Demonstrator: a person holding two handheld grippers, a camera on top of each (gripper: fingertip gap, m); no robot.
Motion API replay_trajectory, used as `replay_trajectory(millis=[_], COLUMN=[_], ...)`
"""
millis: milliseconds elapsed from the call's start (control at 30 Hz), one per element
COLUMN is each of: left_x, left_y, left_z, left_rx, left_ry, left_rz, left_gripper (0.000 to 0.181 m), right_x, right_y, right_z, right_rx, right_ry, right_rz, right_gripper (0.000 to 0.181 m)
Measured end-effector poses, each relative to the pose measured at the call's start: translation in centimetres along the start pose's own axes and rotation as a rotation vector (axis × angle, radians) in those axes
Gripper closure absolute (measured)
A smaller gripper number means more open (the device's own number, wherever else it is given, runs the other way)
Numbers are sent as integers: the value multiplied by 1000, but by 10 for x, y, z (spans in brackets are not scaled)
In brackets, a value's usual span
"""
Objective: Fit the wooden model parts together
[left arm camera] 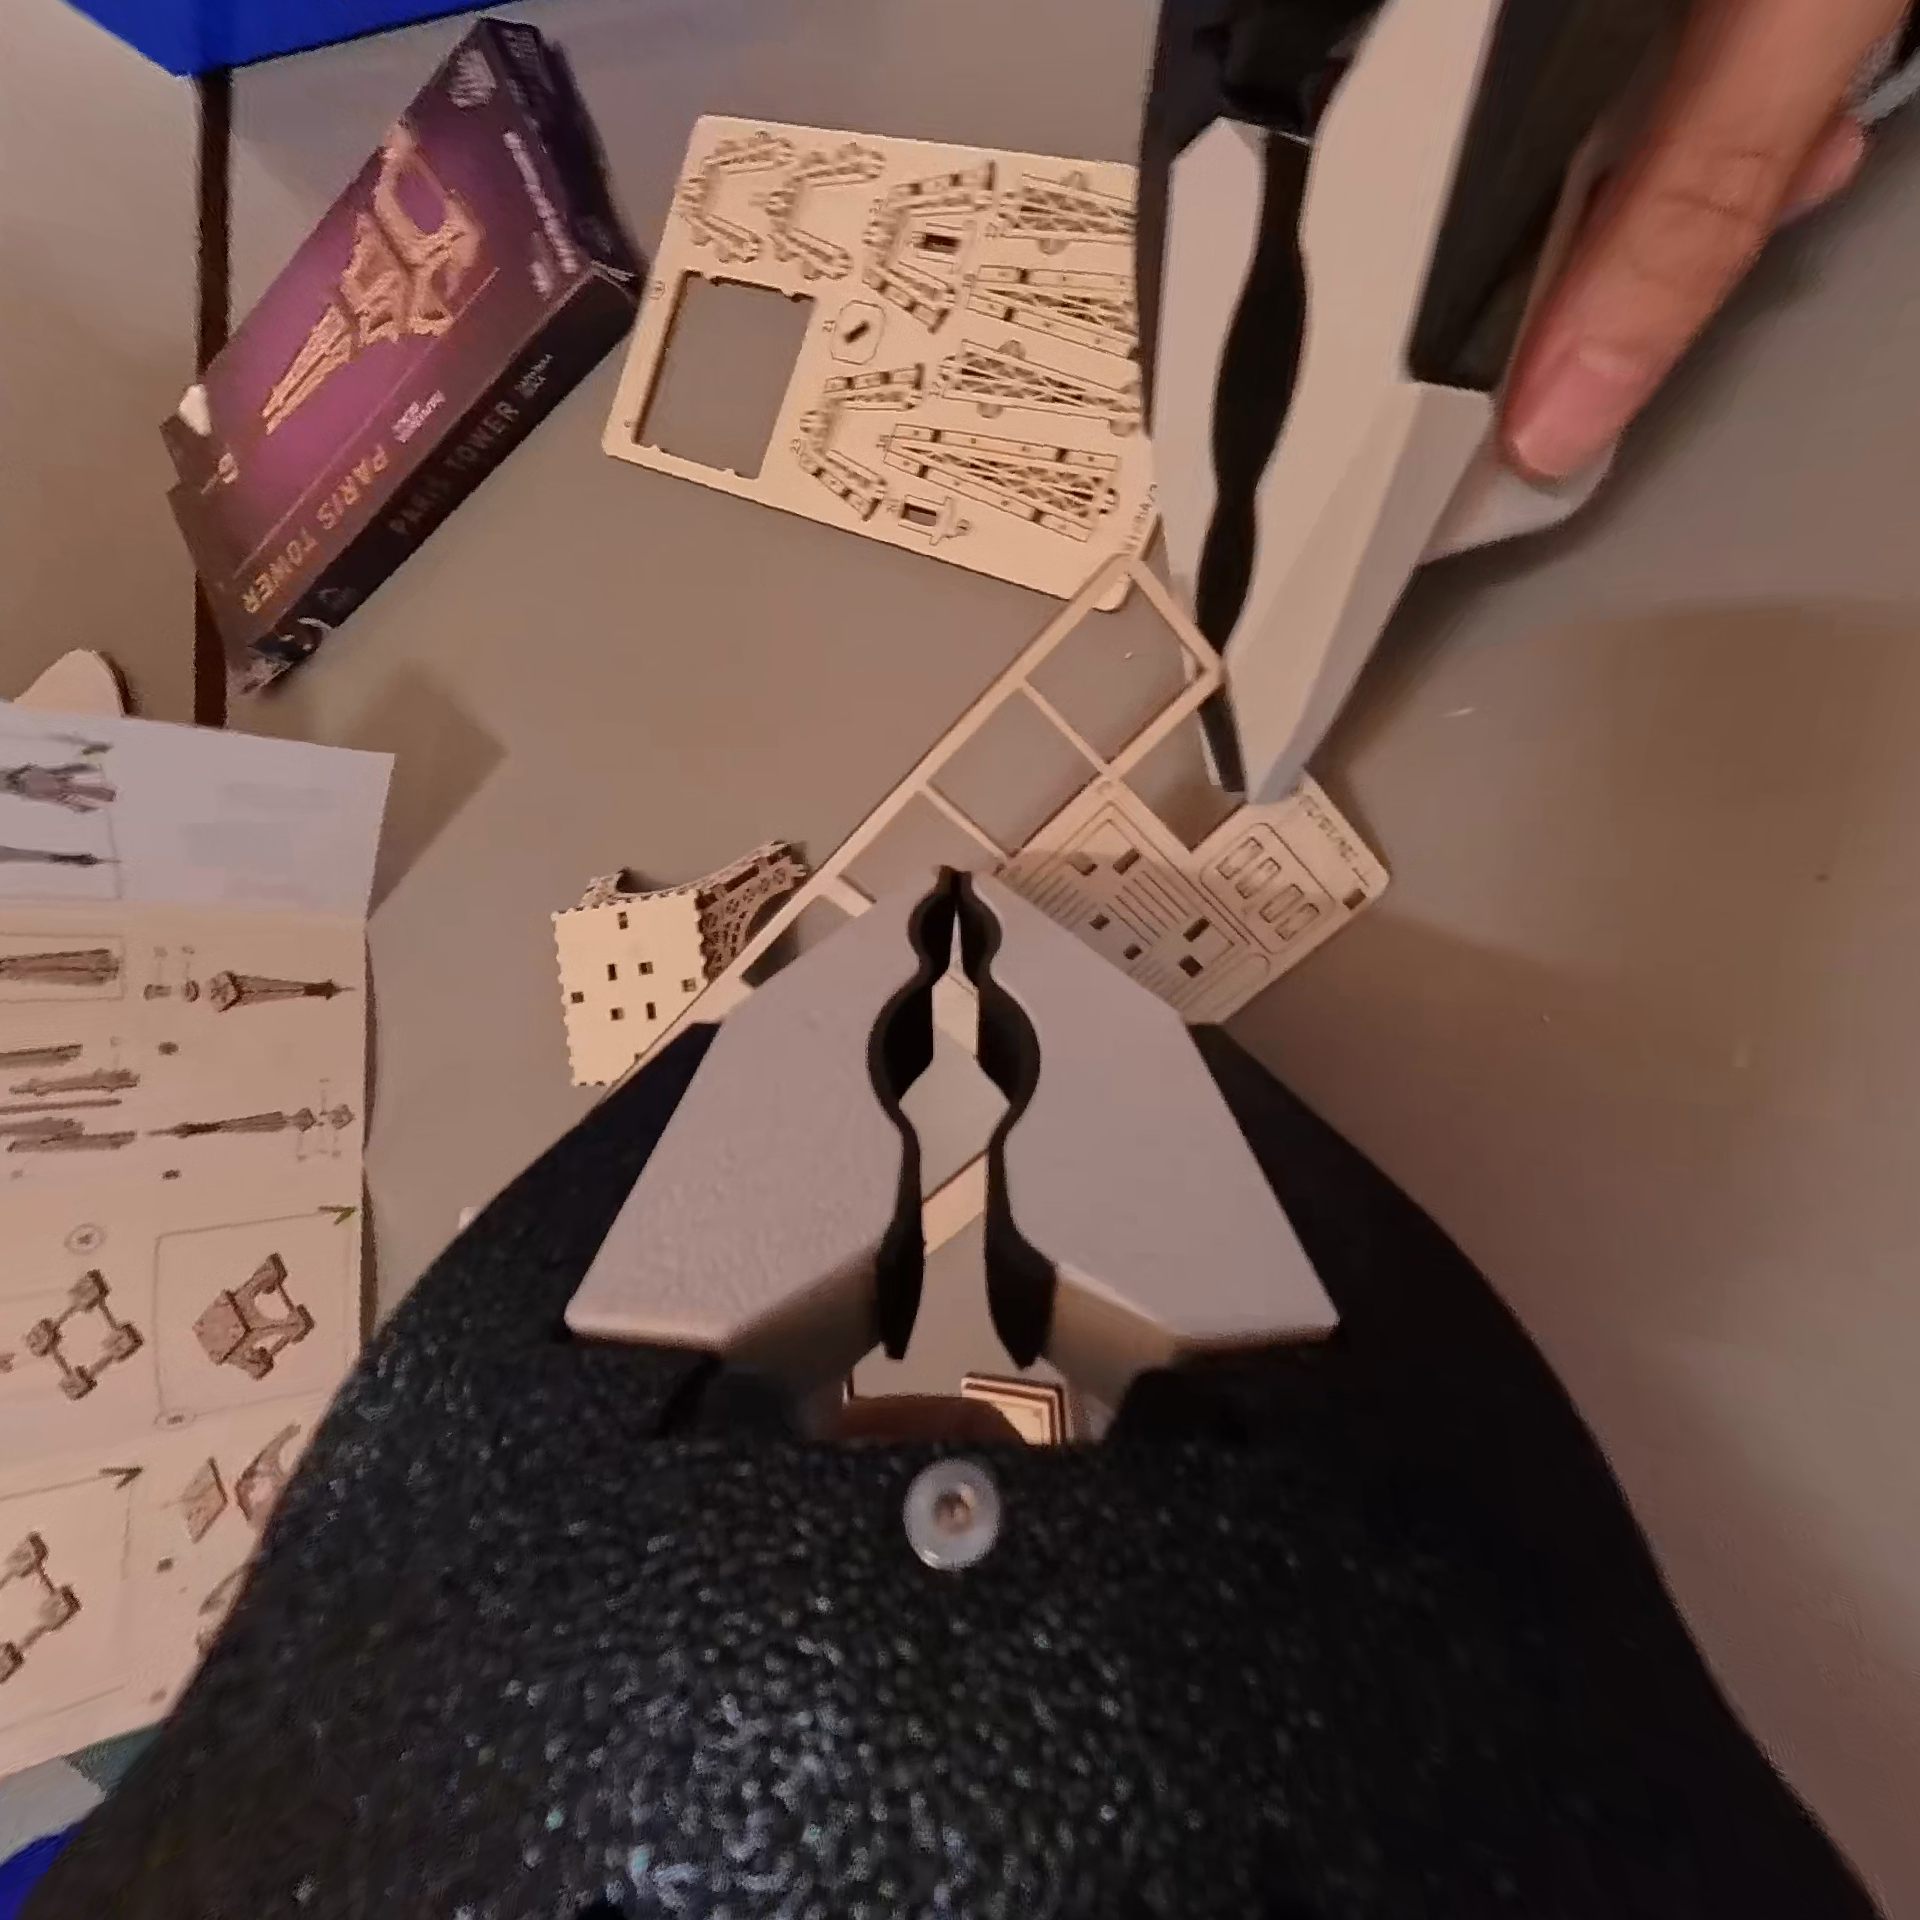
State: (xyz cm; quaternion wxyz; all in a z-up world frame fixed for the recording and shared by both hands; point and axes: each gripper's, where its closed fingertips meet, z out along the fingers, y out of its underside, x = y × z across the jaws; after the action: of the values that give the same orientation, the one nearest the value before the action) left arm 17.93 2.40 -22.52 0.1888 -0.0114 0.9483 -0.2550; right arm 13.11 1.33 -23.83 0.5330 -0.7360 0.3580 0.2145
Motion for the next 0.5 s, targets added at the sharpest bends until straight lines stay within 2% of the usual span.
replay_trajectory(millis=[67,133,200,267,400,500], left_x=[-6,5,23,28,39,40], left_y=[3,2,-2,-7,-12,-7], left_z=[0,-1,-5,-9,-15,-11], left_rx=[4,26,64,69,55,-15], left_ry=[-27,39,125,128,146,164], left_rz=[-29,-3,56,125,321,349], left_gripper=[181,181,165,147,142,160], right_x=[-2,-2,-5,-6,-14,-19], right_y=[1,2,2,3,8,12], right_z=[0,0,1,2,4,6], right_rx=[-7,-9,-22,-26,-58,-88], right_ry=[-14,-13,-26,-21,-46,-48], right_rz=[-2,-5,-29,-52,-91,-164], right_gripper=[171,181,181,181,181,181])
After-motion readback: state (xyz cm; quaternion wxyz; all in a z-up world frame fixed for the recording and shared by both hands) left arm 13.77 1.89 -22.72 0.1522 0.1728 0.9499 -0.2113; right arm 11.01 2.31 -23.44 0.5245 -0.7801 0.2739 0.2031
